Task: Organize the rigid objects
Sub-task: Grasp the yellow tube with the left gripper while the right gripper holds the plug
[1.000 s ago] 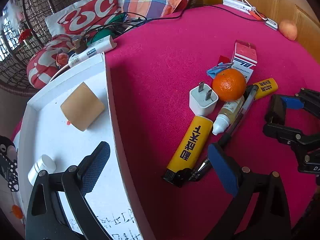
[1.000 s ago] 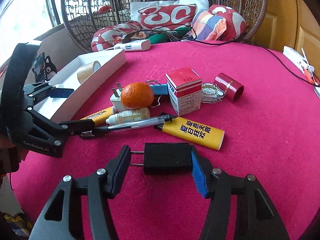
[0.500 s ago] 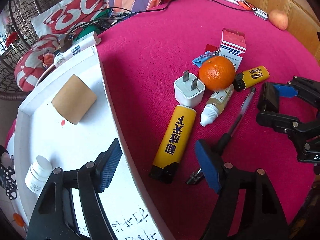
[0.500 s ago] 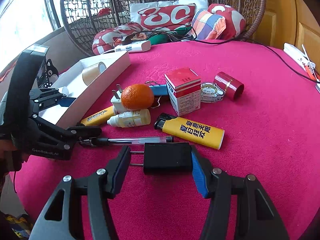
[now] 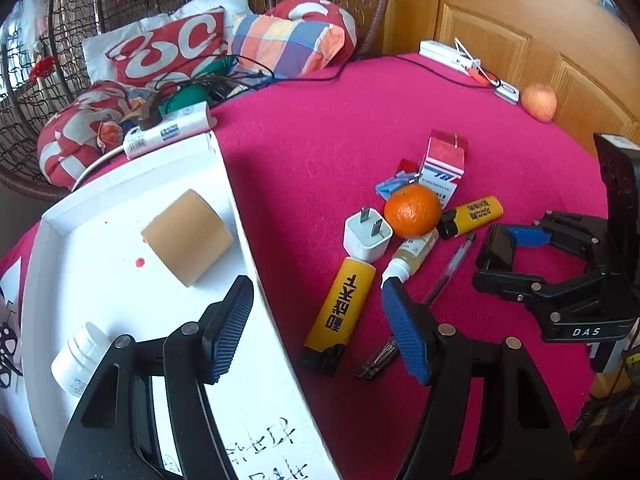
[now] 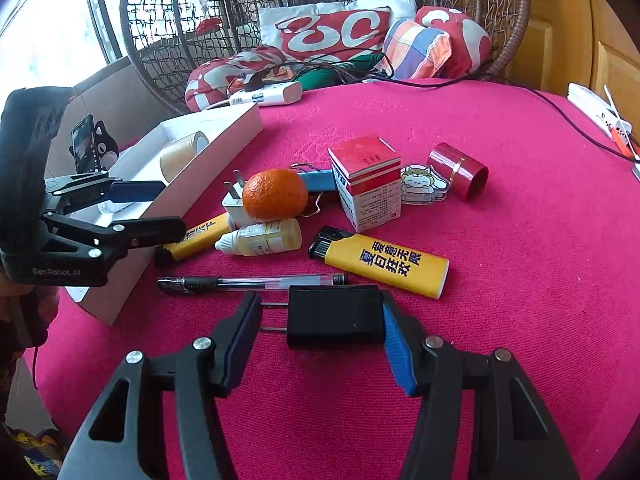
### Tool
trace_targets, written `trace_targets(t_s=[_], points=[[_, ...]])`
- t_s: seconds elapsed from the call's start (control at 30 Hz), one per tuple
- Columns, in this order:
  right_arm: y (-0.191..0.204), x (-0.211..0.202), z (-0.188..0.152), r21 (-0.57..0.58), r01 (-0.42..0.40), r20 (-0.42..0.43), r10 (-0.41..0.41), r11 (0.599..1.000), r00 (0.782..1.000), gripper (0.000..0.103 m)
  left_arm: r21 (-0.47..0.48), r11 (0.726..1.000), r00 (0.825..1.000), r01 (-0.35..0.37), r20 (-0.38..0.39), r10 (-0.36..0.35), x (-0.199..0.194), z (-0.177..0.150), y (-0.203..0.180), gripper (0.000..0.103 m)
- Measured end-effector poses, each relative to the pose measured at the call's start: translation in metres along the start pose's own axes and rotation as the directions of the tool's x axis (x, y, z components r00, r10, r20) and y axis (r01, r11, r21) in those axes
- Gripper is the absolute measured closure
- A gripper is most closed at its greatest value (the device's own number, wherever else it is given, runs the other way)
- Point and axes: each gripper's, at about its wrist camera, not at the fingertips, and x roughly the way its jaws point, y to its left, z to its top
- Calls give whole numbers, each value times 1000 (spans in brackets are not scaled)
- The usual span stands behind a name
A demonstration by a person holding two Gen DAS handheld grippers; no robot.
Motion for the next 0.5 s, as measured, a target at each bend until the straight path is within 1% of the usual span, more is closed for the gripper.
trace_targets(t_s=[0.03,0.07,0.1,0.13,0.17,0.3,0.33,0.4,0.47,0.5], points=[[-1,0,0,0,-1,0,1,1000,1000,45,-4,1000,1000,6,26,-6,-7,1,1,35],[-1,0,0,1,-2,0,2,1000,1000,45,-6,1000,998,27,51,-26,-13,3,1,35],[-1,0,1,2,-3,0,3,1000,1000,45,-1,998,997,55,61,-55,-16,4,0,35],[-1,1,1,3,-5,0,5,1000,1000,45,9,997,996,74,51,-74,-14,6,-2,35],[-1,1,1,4,-6,0,6,1000,1000,45,22,997,997,72,34,-73,-11,7,-5,35],[-2,1,1,4,-7,0,7,1000,1000,44,84,996,998,9,-62,-3,20,5,-20,36],[-1,1,1,4,-6,0,6,1000,1000,45,89,996,997,7,-80,0,27,3,-21,36],[-1,1,1,2,-5,0,5,1000,1000,45,125,991,995,-38,-84,49,32,4,-26,36],[-1,1,1,0,-2,-1,2,1000,1000,45,140,989,993,-43,-100,58,35,4,-28,42],[-1,1,1,0,-2,0,2,1000,1000,45,144,989,993,-36,-109,52,36,3,-27,43]])
